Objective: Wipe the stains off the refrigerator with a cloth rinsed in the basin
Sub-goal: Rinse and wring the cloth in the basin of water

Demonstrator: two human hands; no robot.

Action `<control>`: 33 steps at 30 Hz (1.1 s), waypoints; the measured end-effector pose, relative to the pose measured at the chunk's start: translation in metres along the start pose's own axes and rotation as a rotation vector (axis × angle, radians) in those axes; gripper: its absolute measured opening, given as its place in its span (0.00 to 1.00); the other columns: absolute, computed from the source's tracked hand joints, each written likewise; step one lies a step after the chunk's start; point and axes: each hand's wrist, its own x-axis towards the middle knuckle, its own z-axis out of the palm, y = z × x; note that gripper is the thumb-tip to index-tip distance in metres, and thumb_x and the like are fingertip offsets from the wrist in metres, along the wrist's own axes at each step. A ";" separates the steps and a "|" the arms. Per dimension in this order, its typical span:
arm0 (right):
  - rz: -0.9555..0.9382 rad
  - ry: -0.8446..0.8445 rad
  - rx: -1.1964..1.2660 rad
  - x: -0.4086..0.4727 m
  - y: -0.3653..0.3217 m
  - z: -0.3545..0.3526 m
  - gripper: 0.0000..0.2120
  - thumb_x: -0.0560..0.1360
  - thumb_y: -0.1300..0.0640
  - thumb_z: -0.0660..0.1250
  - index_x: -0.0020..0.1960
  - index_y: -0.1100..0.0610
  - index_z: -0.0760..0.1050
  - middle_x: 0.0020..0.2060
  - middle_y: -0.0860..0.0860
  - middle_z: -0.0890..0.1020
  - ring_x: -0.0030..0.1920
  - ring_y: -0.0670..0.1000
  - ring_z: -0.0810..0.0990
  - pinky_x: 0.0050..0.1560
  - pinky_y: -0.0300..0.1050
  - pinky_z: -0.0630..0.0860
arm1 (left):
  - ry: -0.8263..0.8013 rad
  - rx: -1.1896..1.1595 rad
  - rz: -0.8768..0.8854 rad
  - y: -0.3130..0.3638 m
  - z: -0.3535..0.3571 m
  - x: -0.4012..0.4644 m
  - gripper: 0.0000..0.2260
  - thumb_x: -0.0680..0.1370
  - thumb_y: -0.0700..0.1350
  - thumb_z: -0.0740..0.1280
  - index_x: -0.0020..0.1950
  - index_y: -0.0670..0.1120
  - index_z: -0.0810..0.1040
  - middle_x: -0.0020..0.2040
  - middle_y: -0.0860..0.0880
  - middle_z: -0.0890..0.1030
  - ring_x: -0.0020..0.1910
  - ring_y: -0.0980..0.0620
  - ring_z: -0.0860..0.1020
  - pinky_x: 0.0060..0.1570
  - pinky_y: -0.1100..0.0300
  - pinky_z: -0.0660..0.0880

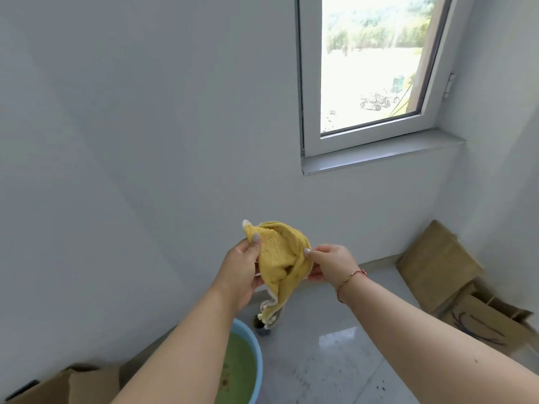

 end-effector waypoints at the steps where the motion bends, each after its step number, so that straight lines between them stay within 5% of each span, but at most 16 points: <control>1: 0.018 0.028 0.076 0.000 0.000 -0.010 0.08 0.76 0.61 0.66 0.40 0.64 0.75 0.39 0.62 0.79 0.39 0.59 0.80 0.44 0.53 0.81 | 0.009 -0.033 0.003 0.002 0.000 0.002 0.17 0.82 0.53 0.57 0.61 0.45 0.77 0.53 0.43 0.84 0.52 0.44 0.83 0.50 0.45 0.80; 6: 0.063 0.184 0.341 -0.014 -0.002 -0.051 0.08 0.80 0.56 0.61 0.45 0.60 0.71 0.41 0.58 0.77 0.38 0.55 0.79 0.38 0.48 0.79 | 0.077 0.028 -0.060 0.013 -0.009 0.008 0.18 0.82 0.56 0.54 0.64 0.48 0.74 0.54 0.45 0.83 0.51 0.44 0.83 0.45 0.48 0.81; 13: -0.126 0.351 0.088 -0.050 -0.007 -0.085 0.13 0.77 0.48 0.65 0.41 0.56 0.67 0.35 0.51 0.70 0.37 0.51 0.69 0.43 0.53 0.73 | 0.162 0.589 -0.013 0.025 -0.018 0.019 0.17 0.81 0.59 0.54 0.55 0.50 0.75 0.51 0.45 0.80 0.49 0.42 0.79 0.53 0.43 0.78; 17: -0.183 0.407 -0.070 -0.070 -0.009 -0.090 0.14 0.78 0.47 0.63 0.40 0.55 0.66 0.32 0.49 0.68 0.33 0.48 0.66 0.37 0.46 0.66 | 0.123 0.662 -0.072 0.029 -0.017 0.017 0.17 0.81 0.59 0.55 0.56 0.49 0.77 0.51 0.44 0.81 0.49 0.42 0.80 0.51 0.42 0.80; 22: -0.217 0.557 -0.138 -0.094 -0.015 -0.105 0.11 0.77 0.51 0.65 0.51 0.57 0.68 0.38 0.48 0.73 0.40 0.48 0.73 0.37 0.39 0.70 | 0.037 0.656 -0.164 0.037 0.000 0.011 0.21 0.81 0.59 0.55 0.57 0.44 0.76 0.47 0.43 0.80 0.45 0.43 0.81 0.45 0.50 0.81; 24: -0.236 0.586 -0.105 -0.107 -0.021 -0.112 0.09 0.78 0.55 0.65 0.54 0.57 0.68 0.39 0.47 0.73 0.39 0.46 0.73 0.33 0.35 0.69 | -0.048 0.624 -0.198 0.044 0.010 0.005 0.23 0.80 0.57 0.61 0.64 0.40 0.72 0.43 0.45 0.77 0.37 0.48 0.77 0.35 0.57 0.78; 26: -0.205 0.537 -0.046 -0.122 -0.024 -0.118 0.07 0.78 0.56 0.64 0.54 0.57 0.72 0.40 0.49 0.75 0.37 0.45 0.73 0.30 0.32 0.72 | -0.200 0.520 -0.258 0.052 0.013 0.000 0.25 0.76 0.50 0.71 0.68 0.42 0.69 0.48 0.45 0.79 0.39 0.49 0.79 0.35 0.56 0.78; 29: -0.172 0.365 0.147 -0.152 -0.025 -0.132 0.12 0.72 0.63 0.72 0.54 0.60 0.76 0.45 0.54 0.78 0.43 0.50 0.78 0.45 0.41 0.79 | -0.459 0.581 -0.239 0.067 0.019 -0.012 0.24 0.67 0.35 0.77 0.61 0.42 0.75 0.55 0.42 0.79 0.49 0.46 0.81 0.43 0.53 0.80; 31: -0.146 0.361 -0.053 -0.173 -0.022 -0.144 0.21 0.67 0.69 0.74 0.58 0.59 0.75 0.49 0.54 0.77 0.48 0.52 0.78 0.54 0.47 0.78 | -0.530 0.688 -0.149 0.070 0.027 -0.013 0.26 0.60 0.31 0.79 0.57 0.40 0.79 0.55 0.40 0.78 0.49 0.45 0.80 0.47 0.54 0.79; 33: -0.131 0.504 -0.351 -0.195 -0.019 -0.154 0.22 0.67 0.68 0.74 0.59 0.57 0.75 0.49 0.52 0.77 0.50 0.51 0.77 0.51 0.43 0.76 | -0.575 0.825 -0.063 0.073 0.040 -0.018 0.26 0.54 0.33 0.79 0.52 0.42 0.82 0.54 0.39 0.78 0.50 0.44 0.79 0.55 0.54 0.78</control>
